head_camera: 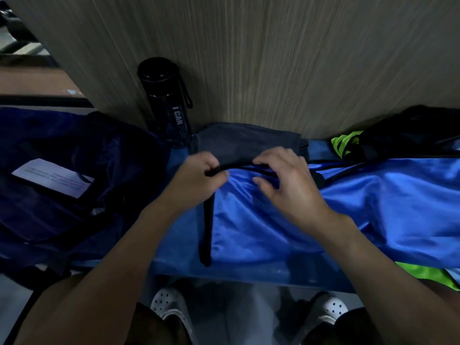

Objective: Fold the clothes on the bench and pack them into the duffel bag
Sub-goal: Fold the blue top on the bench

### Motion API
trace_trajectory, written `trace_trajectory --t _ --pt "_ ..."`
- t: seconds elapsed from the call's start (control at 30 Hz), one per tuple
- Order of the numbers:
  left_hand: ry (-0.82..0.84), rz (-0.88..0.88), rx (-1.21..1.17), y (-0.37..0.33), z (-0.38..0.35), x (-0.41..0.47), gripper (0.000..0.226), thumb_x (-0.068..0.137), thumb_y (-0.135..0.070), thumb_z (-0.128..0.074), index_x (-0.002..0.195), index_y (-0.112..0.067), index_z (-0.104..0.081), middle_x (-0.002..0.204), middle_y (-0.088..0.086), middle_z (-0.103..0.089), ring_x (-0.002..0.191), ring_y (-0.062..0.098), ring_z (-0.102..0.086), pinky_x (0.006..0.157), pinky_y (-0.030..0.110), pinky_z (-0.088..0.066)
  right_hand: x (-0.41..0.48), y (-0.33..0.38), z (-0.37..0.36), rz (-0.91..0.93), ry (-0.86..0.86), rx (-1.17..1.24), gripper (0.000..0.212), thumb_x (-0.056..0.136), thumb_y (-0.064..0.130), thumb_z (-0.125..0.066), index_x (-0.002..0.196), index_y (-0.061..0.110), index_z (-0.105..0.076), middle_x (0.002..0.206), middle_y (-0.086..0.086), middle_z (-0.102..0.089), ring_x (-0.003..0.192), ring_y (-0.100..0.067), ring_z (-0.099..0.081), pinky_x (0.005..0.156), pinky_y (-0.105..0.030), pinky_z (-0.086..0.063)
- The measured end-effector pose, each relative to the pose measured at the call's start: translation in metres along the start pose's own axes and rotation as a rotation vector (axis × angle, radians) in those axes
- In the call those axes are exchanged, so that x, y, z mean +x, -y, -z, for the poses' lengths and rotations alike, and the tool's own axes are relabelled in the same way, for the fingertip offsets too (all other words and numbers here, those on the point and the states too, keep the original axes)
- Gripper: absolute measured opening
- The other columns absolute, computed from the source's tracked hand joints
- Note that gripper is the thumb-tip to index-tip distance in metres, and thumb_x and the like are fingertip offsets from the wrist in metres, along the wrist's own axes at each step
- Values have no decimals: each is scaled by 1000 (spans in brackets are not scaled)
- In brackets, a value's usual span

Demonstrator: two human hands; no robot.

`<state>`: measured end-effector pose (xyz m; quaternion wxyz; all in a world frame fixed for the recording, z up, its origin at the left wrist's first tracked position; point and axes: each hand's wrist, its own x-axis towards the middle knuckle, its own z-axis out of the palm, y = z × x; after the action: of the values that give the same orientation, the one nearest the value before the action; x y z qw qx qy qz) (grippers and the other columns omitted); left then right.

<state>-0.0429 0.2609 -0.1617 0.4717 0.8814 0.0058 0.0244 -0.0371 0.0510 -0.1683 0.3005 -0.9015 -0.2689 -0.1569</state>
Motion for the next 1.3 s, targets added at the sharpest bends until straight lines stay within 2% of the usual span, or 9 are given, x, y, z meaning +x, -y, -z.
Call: trace_trajectory --t 0.13,0.27,0.37,0.5,0.6,0.73,0.9,1.2,1.3 --pt "-162 147 40 5 12 5 9 83 -2 -63 84 -7 -56 59 3 -57 43 4 -53 41 15 -39 -20 -4 9 18 52 -21 27 84 13 -71 110 14 -63 99 4 -57 93 -18 -55 80 -39 -46" --pt "-164 34 357 12 1 -8 25 86 -12 -64 109 -11 -54 94 13 -60 83 29 -59 72 39 -51 -48 -11 9 50 246 -109 19 84 16 -72 102 18 -65 96 6 -59 90 -19 -56 78 -32 -40" --pt "-232 -173 678 11 -17 -20 23 85 -17 -61 107 -13 -61 105 12 -57 91 35 -55 77 48 -47 -61 -19 18 20 277 -218 15 86 22 -69 100 20 -66 95 7 -60 89 -20 -54 76 -29 -31" --pt "34 -399 677 15 -41 -33 34 89 -32 -40 102 -16 -67 100 4 -62 91 31 -59 80 48 -50 -68 -28 30 -51 208 -399 12 91 25 -58 97 17 -66 92 1 -59 88 -25 -53 73 -38 -40" --pt "200 -342 804 22 -52 -41 53 91 -48 -29 121 -22 -63 119 -1 -57 109 26 -54 92 46 -44 -71 -39 33 -133 206 -543 19 90 30 -58 100 17 -66 94 -2 -60 90 -28 -54 77 -41 -38" --pt "332 -256 898 32 -52 -43 73 88 -63 -12 154 -35 -28 161 5 -22 149 24 -19 117 54 -18 -73 -50 31 -238 260 -676 41 94 42 -44 116 13 -62 102 -9 -59 92 -33 -54 78 -45 -41" --pt "411 -258 924 47 -45 -40 71 87 -66 2 154 -45 10 166 -4 17 150 11 24 122 48 10 -85 -56 33 -224 420 -808 62 89 58 -32 120 15 -63 120 -15 -58 102 -37 -53 84 -49 -37" --pt "381 -311 917 58 -23 -54 71 89 -67 -11 155 -47 4 167 -6 6 153 12 10 123 49 -1 -87 -53 33 -168 386 -592 59 89 63 -29 114 23 -65 106 2 -57 99 -24 -52 85 -42 -37" --pt "199 -391 809 41 -28 -52 57 92 -53 -32 145 -35 -44 143 -2 -43 134 22 -40 110 48 -31 -81 -55 30 -181 323 -544 51 94 53 -26 104 24 -67 98 5 -57 93 -21 -50 82 -37 -33"
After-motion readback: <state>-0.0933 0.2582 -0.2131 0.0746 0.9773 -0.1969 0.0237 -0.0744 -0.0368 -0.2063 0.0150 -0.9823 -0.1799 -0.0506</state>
